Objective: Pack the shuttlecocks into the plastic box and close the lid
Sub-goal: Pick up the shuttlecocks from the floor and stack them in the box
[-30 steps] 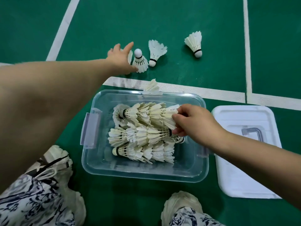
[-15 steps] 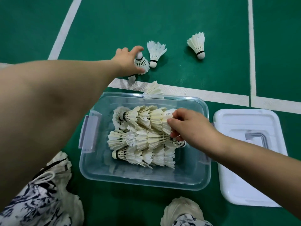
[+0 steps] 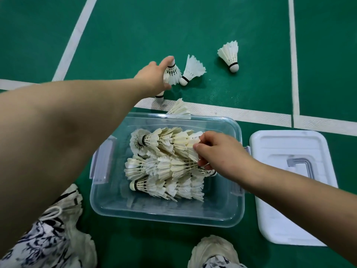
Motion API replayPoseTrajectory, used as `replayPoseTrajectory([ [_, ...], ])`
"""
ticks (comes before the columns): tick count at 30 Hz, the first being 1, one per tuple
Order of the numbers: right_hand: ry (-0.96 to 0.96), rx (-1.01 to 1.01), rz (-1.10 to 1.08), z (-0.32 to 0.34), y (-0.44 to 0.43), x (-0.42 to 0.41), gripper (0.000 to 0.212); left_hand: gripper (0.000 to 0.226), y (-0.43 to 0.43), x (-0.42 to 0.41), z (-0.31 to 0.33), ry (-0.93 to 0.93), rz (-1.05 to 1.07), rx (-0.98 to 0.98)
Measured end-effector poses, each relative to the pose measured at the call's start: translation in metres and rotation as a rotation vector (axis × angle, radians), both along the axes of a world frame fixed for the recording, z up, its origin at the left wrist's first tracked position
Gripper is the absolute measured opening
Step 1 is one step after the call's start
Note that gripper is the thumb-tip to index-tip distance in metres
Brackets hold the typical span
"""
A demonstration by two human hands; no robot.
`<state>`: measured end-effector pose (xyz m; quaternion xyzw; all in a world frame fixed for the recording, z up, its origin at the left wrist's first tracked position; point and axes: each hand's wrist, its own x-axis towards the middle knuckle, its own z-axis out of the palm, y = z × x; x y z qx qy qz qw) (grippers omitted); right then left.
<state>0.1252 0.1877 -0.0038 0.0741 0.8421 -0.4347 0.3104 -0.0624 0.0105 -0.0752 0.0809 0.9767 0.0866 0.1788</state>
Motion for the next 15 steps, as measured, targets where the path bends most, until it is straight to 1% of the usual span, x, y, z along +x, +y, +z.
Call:
replayPoseTrajectory([
  [1,-0.002,-0.002,0.000,0.000,0.000,0.000,0.022,0.078,0.002,-0.002,0.001,-0.005,0.011,0.011],
  [3,-0.004,-0.003,-0.001,0.000,0.000,0.000,0.021,0.083,0.005,-0.002,0.002,-0.009,0.023,0.017],
  [7,0.008,-0.019,-0.004,-0.001,0.001,0.001,0.020,0.079,0.005,0.008,0.005,0.063,0.051,0.038],
  [11,-0.009,-0.046,-0.037,0.002,0.007,0.002,0.023,0.074,0.003,0.028,0.024,0.140,0.043,0.195],
  [15,0.098,0.042,-0.056,0.011,0.015,0.001,0.029,0.075,-0.004,0.059,0.069,0.185,-0.031,0.349],
])
